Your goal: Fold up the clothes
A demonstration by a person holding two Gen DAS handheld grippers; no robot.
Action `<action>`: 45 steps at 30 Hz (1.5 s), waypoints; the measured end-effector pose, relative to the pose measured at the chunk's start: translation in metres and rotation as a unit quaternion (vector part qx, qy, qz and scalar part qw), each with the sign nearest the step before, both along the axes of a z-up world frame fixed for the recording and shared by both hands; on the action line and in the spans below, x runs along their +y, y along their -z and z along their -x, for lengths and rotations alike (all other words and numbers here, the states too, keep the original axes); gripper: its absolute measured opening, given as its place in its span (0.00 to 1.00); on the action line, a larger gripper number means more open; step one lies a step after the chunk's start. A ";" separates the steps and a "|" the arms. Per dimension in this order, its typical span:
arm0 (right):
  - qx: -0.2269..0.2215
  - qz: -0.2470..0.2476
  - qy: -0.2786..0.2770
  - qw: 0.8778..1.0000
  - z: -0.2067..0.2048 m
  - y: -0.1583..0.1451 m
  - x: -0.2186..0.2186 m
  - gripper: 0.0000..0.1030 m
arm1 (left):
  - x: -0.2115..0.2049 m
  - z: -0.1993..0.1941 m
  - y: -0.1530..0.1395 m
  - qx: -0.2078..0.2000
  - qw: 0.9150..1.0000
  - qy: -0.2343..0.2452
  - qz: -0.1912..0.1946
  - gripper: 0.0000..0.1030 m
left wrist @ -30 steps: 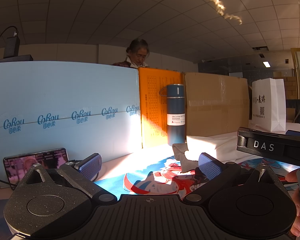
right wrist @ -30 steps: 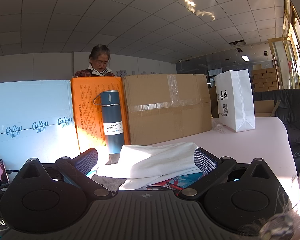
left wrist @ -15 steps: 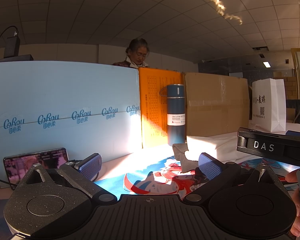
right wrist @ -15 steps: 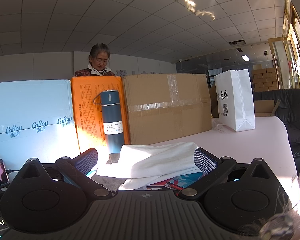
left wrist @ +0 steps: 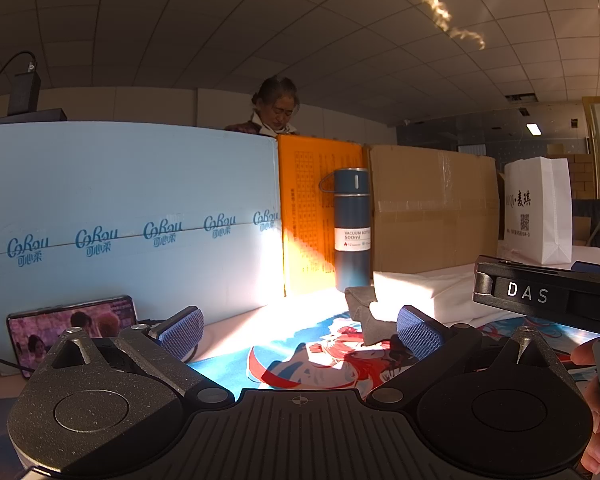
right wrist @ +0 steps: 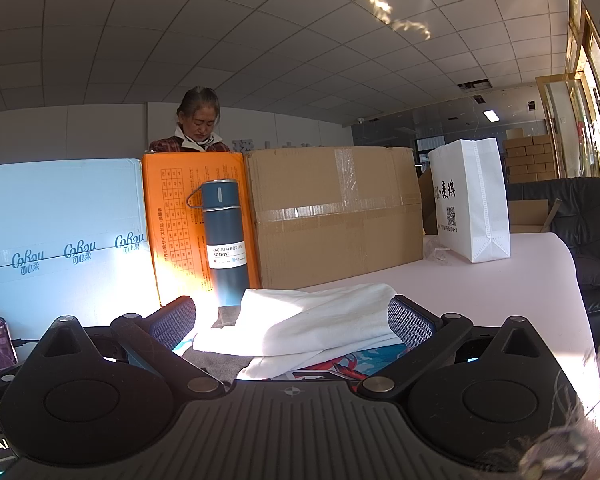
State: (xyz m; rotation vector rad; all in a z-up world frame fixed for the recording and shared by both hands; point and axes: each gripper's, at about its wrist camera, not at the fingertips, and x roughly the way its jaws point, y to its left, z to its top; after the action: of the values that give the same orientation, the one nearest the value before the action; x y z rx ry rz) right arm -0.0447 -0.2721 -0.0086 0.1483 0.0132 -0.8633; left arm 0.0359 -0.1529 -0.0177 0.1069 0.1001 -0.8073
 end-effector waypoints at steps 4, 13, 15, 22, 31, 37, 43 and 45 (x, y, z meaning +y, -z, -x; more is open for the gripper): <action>0.000 0.000 0.000 1.000 0.000 0.000 0.000 1.00 | 0.000 0.000 0.000 0.000 1.000 0.000 0.000 1.00; 0.000 0.000 0.000 1.000 0.000 0.000 0.000 1.00 | 0.000 -0.001 0.000 0.000 1.000 0.000 0.000 1.00; 0.000 0.000 0.000 1.000 0.000 -0.001 0.000 1.00 | 0.000 -0.001 0.000 0.000 1.000 0.000 0.001 1.00; 0.000 0.001 0.000 1.000 0.000 -0.001 0.000 1.00 | 0.000 -0.001 0.000 -0.002 1.000 0.000 0.002 1.00; 0.000 0.002 0.001 1.000 0.001 -0.001 0.000 1.00 | 0.008 0.001 -0.001 -0.025 0.999 -0.023 0.033 1.00; -0.001 0.003 0.001 1.000 0.001 -0.001 0.000 1.00 | 0.011 -0.001 -0.003 -0.035 0.998 -0.038 0.045 1.00; -0.002 0.004 0.001 1.000 0.001 -0.001 0.000 1.00 | 0.015 -0.007 -0.004 -0.037 0.996 -0.067 0.054 1.00; -0.002 0.004 0.001 1.000 0.001 0.000 0.000 1.00 | 0.016 -0.009 -0.004 -0.033 0.996 -0.065 0.058 1.00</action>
State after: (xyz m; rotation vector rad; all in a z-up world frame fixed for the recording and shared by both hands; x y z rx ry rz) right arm -0.0455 -0.2719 -0.0081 0.1432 0.0066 -0.8644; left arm 0.0454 -0.1367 -0.0140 0.0175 -0.0013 -0.6765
